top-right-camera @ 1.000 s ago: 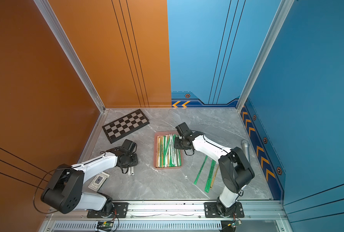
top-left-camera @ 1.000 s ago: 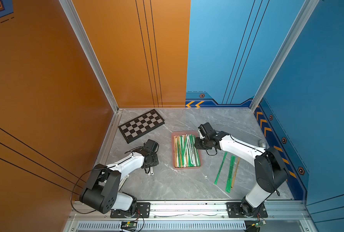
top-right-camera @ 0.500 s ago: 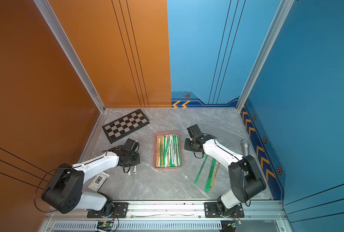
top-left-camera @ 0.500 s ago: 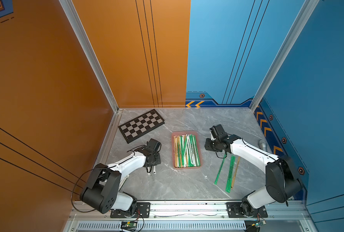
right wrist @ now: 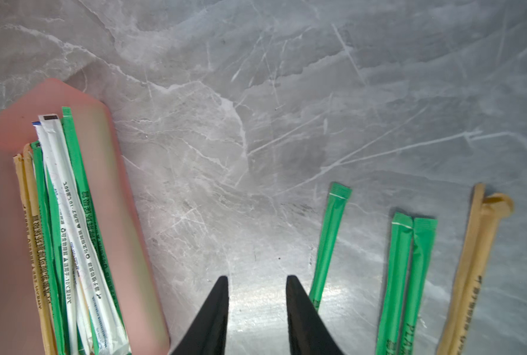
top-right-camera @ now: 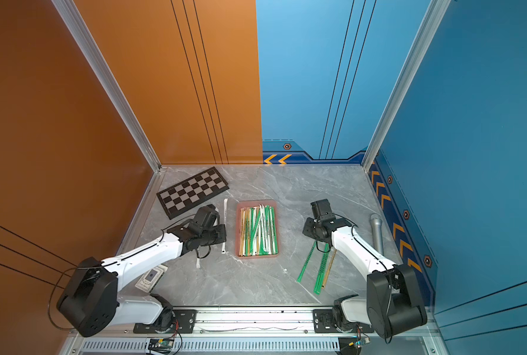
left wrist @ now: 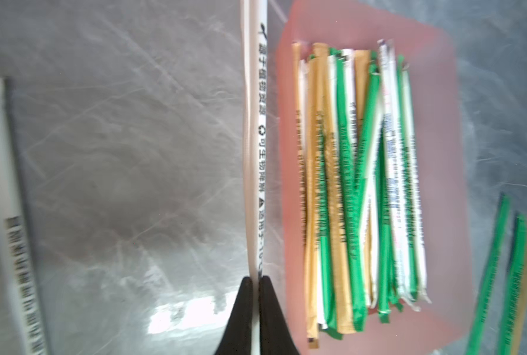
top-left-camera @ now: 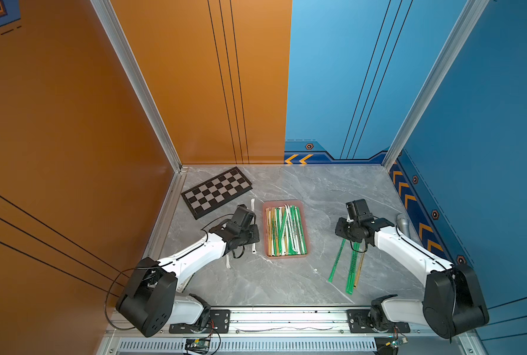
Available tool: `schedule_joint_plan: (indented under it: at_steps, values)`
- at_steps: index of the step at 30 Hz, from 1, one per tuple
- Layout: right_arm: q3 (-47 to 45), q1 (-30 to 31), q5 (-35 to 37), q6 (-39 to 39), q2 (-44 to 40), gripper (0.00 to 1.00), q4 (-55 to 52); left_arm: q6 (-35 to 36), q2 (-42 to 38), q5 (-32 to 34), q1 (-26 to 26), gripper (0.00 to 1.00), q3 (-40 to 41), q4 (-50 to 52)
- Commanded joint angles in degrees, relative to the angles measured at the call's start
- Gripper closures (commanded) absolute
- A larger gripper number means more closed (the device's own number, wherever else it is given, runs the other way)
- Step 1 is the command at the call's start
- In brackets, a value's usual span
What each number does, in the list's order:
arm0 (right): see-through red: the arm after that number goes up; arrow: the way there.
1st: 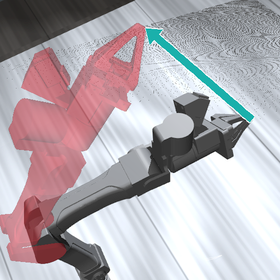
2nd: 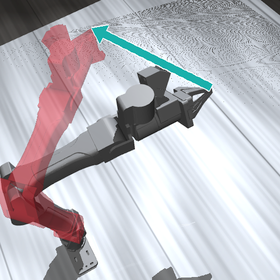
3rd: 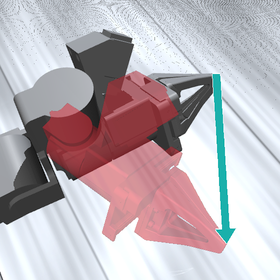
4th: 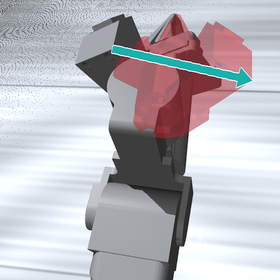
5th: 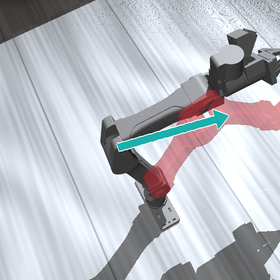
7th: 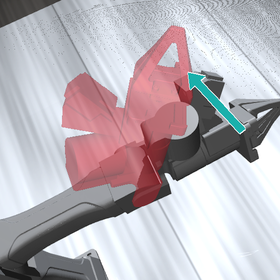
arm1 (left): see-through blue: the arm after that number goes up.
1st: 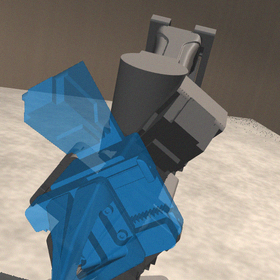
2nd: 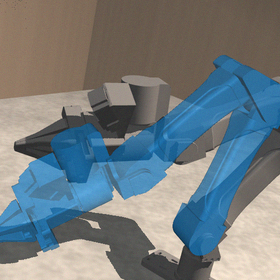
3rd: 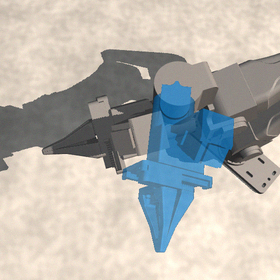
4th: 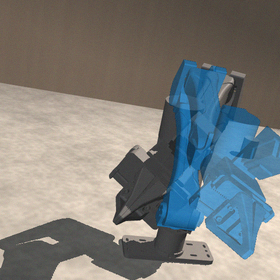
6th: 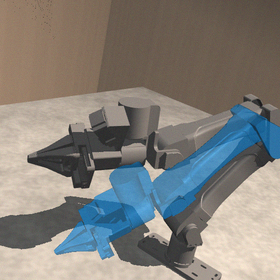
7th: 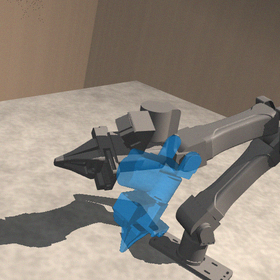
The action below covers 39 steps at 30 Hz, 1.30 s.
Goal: Put the straws into the storage box
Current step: Place the straw in the storage box.
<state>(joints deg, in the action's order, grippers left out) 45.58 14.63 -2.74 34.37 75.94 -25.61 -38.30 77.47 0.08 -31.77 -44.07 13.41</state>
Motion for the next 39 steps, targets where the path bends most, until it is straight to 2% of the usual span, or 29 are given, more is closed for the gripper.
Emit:
schedule_joint_plan:
  at_steps: [1,8,13,15,19,28,34,37,39]
  values:
    - [-2.15,-0.94,1.41,0.7,-1.04,0.65,-2.86,-2.56,1.64,-4.13,-2.62,0.92,-3.33,-6.35]
    - [-4.57,-1.4,3.78,1.47,-0.79,0.66,-5.33,-3.29,8.13,-6.57,-6.01,0.92,-7.95,-8.99]
    - [-5.41,-1.21,1.92,2.1,-0.07,0.67,-5.21,-4.06,11.01,-8.16,-6.85,0.91,-9.27,-10.95]
    - [-5.29,-0.75,1.43,2.15,0.86,0.67,-5.16,-4.06,11.78,-8.33,-7.13,0.87,-9.6,-10.92]
    - [-4.65,0.3,1.38,2.76,2.87,0.67,-5.07,-4.06,11.72,-7.85,-7.51,0.74,-9.29,-10.85]
    - [-4.27,1.62,1.82,3.35,5.17,0.66,-4.99,-2.5,8.72,-4.95,-7.79,0.52,-8.02,-9.18]
    - [-3.92,2.92,1.95,3.8,6.73,0.66,-4.54,-1.71,7.06,-2.49,-7.77,0.23,-7.82,-7.11]
    - [-3.88,3.14,1.95,3.77,8.09,0.67,-4.54,-1.1,6.05,-1.04,-7.78,0.01,-7.79,-5.59]
    - [-3.85,3.21,2.1,3.62,8.95,0.69,-4.71,-0.79,5.28,-0.09,-7.67,0.01,-7.59,-4.69]
